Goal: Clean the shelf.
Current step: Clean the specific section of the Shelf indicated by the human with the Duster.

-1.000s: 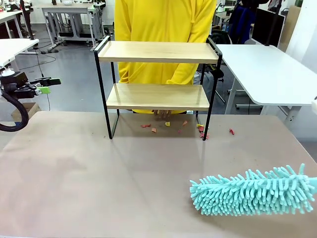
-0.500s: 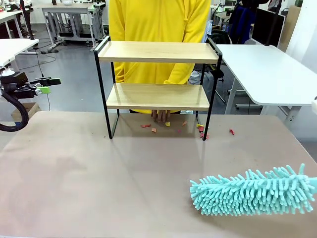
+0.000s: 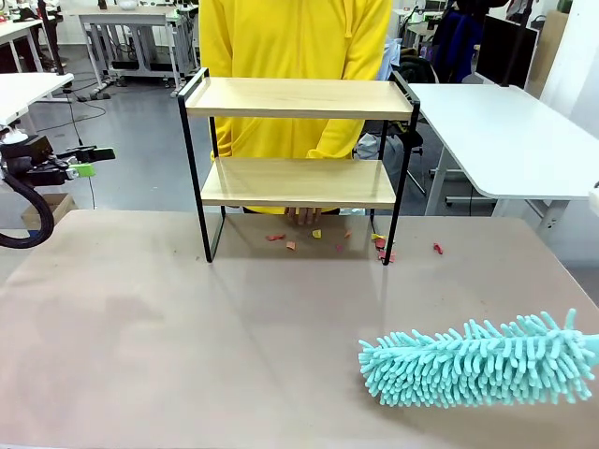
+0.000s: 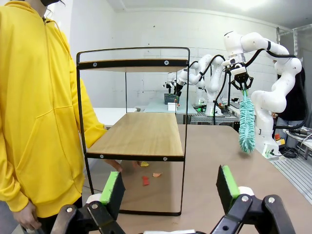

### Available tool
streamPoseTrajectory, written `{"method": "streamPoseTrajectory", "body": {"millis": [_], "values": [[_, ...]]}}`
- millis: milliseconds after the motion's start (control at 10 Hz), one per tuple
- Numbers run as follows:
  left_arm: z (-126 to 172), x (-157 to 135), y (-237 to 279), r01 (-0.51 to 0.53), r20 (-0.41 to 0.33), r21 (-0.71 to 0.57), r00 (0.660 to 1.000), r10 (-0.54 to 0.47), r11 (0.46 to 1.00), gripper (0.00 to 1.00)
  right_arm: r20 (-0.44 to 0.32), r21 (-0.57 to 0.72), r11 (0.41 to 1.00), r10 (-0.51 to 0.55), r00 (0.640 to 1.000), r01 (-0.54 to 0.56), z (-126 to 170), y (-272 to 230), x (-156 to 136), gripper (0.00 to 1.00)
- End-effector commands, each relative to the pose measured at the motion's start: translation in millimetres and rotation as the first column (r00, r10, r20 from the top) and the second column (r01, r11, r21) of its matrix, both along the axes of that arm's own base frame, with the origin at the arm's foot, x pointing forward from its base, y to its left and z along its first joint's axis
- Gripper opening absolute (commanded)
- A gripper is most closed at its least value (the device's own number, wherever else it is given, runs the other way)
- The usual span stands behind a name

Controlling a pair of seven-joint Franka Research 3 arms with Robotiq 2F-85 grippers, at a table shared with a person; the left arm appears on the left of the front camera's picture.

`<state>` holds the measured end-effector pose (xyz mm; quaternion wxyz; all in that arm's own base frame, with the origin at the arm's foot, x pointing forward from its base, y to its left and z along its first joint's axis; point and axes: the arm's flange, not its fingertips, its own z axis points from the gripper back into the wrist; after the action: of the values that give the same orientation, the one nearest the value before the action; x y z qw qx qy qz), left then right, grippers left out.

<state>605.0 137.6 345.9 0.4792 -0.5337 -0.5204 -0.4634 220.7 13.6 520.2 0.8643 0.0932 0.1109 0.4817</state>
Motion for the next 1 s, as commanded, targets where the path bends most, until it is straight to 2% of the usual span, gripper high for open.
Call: {"method": "streamPoseTrajectory", "body": {"millis": [0, 400, 600, 800, 900], "values": [[2.2, -2.5, -1.1, -0.003, 0.009, -0.003, 1.000, 0.003, 1.000, 1.00, -0.007, 0.008, 1.000, -0.005, 1.000, 0.005, 0.1, 2.9, -0.8, 0.13], [2.2, -2.5, -1.1, -0.003, 0.009, -0.003, 1.000, 0.003, 1.000, 1.00, 0.000, 0.000, 1.000, 0.000, 1.000, 0.000, 0.0, 0.0, 0.0, 0.13], [2.2, -2.5, -1.1, -0.003, 0.009, -0.003, 1.000, 0.003, 1.000, 1.00, 0.050, 0.045, 0.988, -0.149, 0.988, 0.147, 9.7, 55.1, 20.0, 0.13], [2.2, -2.5, -1.1, -0.003, 0.009, -0.003, 1.000, 0.003, 1.000, 1.00, 0.077, 0.096, 0.960, -0.272, 0.959, 0.264, 16.3, 105.2, 43.3, 0.13], [2.2, -2.5, -1.1, -0.003, 0.009, -0.003, 1.000, 0.003, 1.000, 1.00, 0.100, 0.098, 0.933, -0.354, 0.930, 0.345, 17.2, 139.5, 57.0, 0.13]]}}
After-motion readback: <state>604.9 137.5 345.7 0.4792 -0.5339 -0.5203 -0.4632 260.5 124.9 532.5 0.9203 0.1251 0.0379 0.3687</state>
